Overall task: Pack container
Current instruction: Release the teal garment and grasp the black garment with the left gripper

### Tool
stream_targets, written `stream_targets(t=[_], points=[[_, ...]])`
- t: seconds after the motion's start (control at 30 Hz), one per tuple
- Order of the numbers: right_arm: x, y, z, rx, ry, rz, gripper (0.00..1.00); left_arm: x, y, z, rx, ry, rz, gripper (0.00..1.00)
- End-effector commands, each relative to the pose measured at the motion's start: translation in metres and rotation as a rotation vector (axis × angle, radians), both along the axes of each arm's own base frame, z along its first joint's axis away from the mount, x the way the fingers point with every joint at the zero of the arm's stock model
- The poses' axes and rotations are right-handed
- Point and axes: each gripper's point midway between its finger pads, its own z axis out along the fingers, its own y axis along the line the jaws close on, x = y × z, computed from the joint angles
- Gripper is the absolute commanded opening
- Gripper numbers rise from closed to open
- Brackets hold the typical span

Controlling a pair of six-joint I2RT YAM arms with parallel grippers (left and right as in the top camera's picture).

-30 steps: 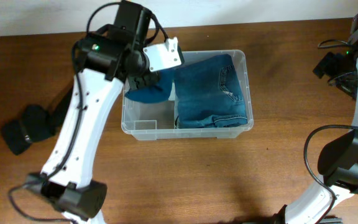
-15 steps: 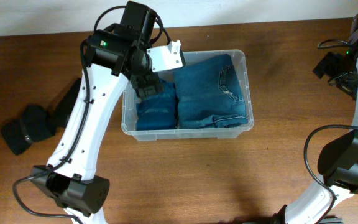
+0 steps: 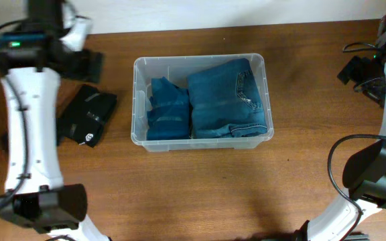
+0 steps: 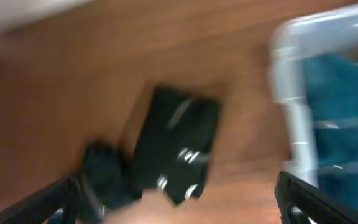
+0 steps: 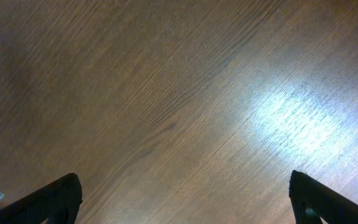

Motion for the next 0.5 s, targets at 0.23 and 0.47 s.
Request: stream_targets(t=[0.23, 0.47], points=[[-0.001, -0.002, -0.003, -0.004, 0.013, -0.003, 0.98, -0.006, 0.023, -0.125, -0.028, 0.389, -0.099, 0.99], [-0.001, -0.002, -0.003, -0.004, 0.013, -0.003, 0.98, -0.008, 0.037, -0.194, 0.044, 0.576, -0.087, 0.99]])
